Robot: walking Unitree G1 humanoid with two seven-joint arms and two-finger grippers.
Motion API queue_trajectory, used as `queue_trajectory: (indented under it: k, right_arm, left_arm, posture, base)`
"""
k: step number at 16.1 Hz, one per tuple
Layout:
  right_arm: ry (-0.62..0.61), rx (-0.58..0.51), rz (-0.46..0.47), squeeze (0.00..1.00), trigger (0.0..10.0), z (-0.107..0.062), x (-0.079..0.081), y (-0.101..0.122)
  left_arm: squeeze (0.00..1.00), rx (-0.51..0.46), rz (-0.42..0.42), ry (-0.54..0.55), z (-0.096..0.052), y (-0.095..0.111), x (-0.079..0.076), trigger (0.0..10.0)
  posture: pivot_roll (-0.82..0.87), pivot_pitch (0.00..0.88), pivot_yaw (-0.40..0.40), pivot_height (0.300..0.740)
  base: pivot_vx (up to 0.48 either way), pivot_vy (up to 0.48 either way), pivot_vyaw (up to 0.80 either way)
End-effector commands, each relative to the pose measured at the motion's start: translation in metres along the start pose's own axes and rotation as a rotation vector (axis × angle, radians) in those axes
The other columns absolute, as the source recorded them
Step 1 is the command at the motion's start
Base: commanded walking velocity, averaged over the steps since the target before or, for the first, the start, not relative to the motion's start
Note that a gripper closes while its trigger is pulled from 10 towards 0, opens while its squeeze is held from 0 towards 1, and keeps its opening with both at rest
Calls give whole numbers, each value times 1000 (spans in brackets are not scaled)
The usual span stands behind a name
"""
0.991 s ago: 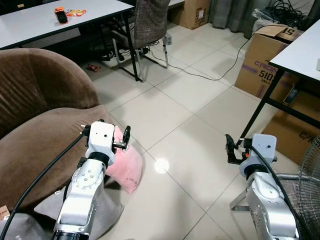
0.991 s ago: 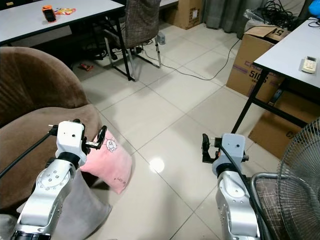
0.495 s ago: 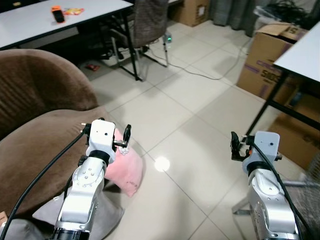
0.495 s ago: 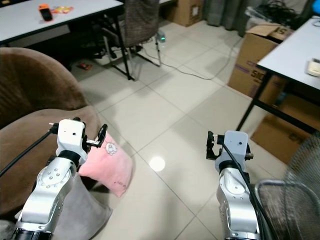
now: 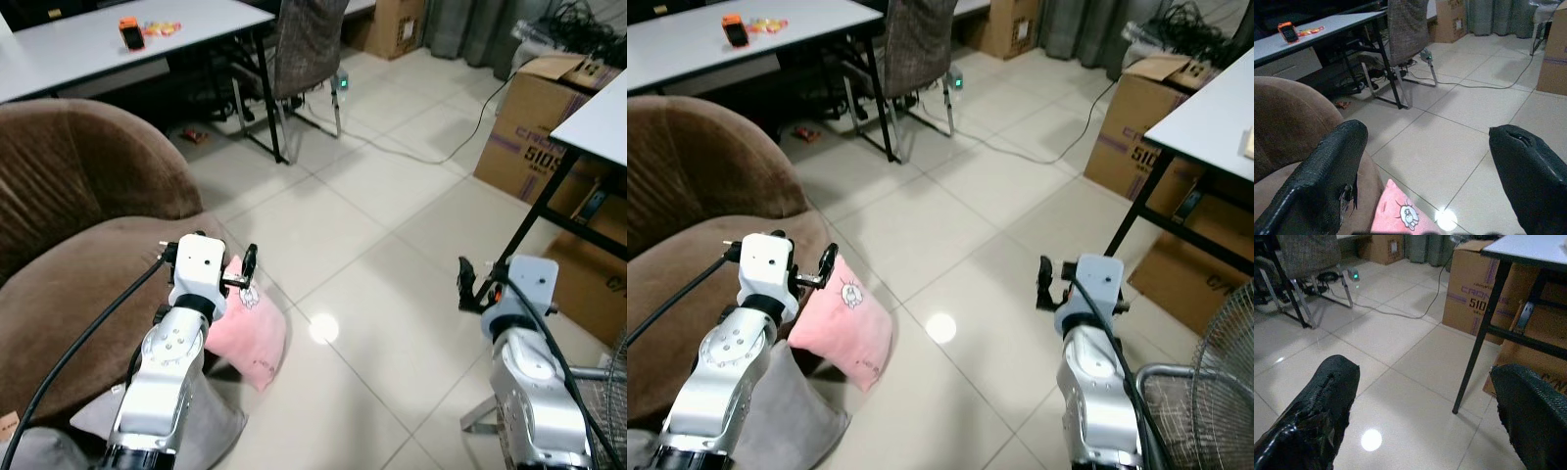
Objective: Move the pillow to the sofa from floor
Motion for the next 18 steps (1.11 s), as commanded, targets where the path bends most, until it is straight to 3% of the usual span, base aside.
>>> queue_trajectory:
  k: [1,7,9,18]
  right_arm:
    - [-10,8,14,0,10000,1,-1,-2]
    - [26,22,37,0,10000,-1,7,-5]
    - [28,19,37,0,10000,2,9,-4]
    - [31,-1,34,0,10000,2,8,0]
  left_arm:
    - [0,3,-1,9,1,-1,5,10000]
    - [0,3,0,11,0,-2,4,10000]
    - [0,1,4,21,-2,-1,8,10000]
    - [0,2,7,28,2,-1,12,10000]
  posture:
    - [-57,0,79,740]
    - [-39,0,64,740]
    - [-20,0,52,740]
    - [-44,0,66,740]
  base:
    - [300,0,0]
    - [316,0,0]
    - [326,0,-800]
    - [323,0,0]
Point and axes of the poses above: a point about 5 cm out from each wrist's last joint towards the gripper, its own z axis pointing out of the wrist towards the gripper, its own y axis along the axis of the wrist's last joint, x = y × z, the point moved 6 cm from there along z, pointing out of the wrist towards the gripper
